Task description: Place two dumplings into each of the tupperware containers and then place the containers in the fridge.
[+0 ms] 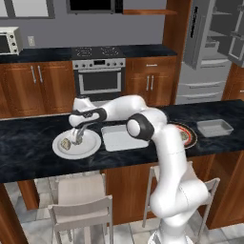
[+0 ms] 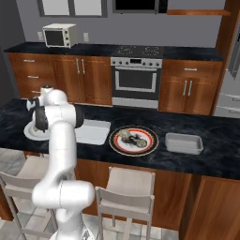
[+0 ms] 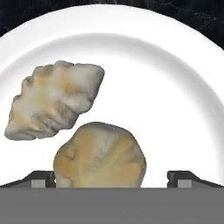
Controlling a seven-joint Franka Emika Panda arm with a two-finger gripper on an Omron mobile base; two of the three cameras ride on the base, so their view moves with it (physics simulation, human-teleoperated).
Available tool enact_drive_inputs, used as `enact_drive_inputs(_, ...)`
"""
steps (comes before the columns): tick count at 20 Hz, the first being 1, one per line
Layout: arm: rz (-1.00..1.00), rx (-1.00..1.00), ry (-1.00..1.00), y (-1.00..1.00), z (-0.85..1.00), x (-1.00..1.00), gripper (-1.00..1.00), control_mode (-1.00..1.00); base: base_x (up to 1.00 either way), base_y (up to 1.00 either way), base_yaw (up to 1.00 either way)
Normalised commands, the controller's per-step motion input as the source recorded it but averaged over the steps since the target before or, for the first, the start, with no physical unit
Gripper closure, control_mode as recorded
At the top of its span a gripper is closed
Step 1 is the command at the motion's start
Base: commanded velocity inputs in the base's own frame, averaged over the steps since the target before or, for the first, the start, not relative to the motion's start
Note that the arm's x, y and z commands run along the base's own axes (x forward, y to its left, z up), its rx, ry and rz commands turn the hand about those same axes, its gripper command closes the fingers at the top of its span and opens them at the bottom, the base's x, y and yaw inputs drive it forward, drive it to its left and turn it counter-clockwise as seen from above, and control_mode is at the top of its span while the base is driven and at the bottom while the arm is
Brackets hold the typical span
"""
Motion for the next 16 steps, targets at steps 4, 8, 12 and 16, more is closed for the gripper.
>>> enact_drive_inputs(4,0.0,0.0,-0.04,0.05,-0.39,0.09,-1.0,-1.0,0.0,0.0,0.0)
enact_drive_inputs(8,0.0,0.0,0.0,0.23,-0.76,0.02,-1.0,-1.0,0.0,0.0,0.0)
enact_drive_inputs(12,0.0,0.0,0.0,0.13,-0.7,0.0,1.0,-1.0,0.0,0.0,0.0)
enact_drive_inputs(16,-0.07,0.02,-0.1,-0.36,-0.37,-0.37,1.0,-1.0,0.0,0.0,0.0)
